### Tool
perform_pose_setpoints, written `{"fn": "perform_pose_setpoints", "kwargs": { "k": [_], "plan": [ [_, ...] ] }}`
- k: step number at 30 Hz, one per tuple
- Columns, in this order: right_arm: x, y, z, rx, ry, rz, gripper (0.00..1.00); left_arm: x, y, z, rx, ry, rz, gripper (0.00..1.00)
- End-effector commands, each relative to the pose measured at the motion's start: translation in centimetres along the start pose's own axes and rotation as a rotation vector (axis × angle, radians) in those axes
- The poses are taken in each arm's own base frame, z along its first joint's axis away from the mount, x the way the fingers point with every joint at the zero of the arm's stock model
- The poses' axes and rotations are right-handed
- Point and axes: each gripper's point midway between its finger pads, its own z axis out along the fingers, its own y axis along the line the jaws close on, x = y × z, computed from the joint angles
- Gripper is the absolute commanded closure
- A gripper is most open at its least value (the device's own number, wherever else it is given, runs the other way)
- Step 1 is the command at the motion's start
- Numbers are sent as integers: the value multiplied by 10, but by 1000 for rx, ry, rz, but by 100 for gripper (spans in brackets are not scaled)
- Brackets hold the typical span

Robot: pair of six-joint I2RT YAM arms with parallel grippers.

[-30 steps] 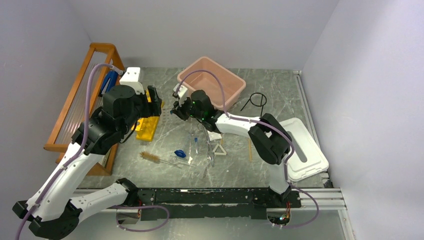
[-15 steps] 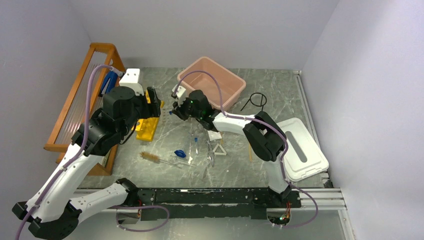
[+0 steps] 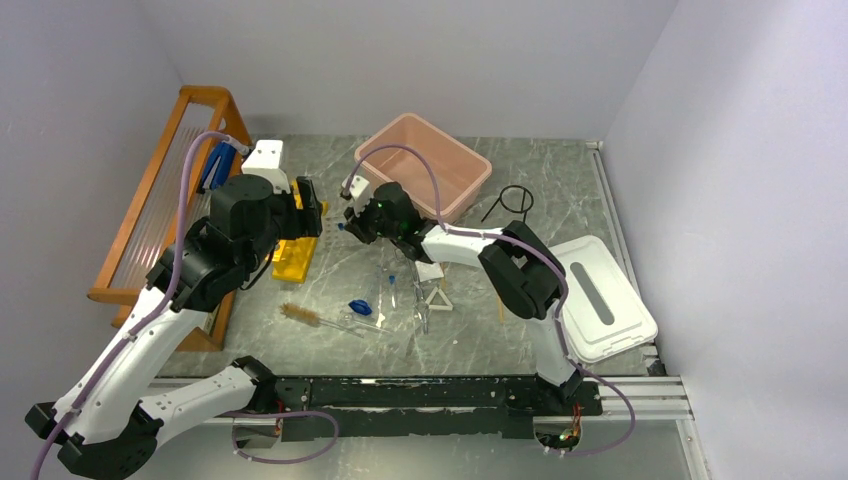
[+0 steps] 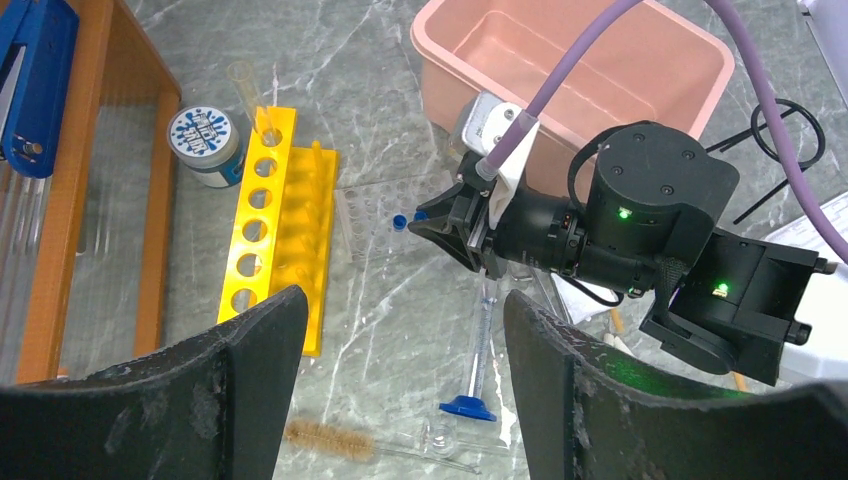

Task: Organize the chemistry lab equipment

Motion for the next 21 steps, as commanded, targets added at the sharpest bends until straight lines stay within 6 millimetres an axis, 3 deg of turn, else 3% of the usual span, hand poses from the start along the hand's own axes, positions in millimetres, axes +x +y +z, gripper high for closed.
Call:
{"fn": "perform_pose_setpoints", "kwargs": {
  "k": [1, 11, 17, 21],
  "plan": [
    [-5, -4, 6, 8, -16, -9, 77, -2, 3, -3, -8, -13, 10, 24],
    [0, -3, 7, 8, -15, 7, 69, -8, 0, -3, 3, -22, 8, 24],
    [-7, -5, 3, 25, -14, 34, 54, -8, -1, -3, 8, -22, 5, 24],
    [-27, -8, -9, 42, -44, 57, 43, -9, -2, -4, 13, -25, 1, 23]
  ]
}}
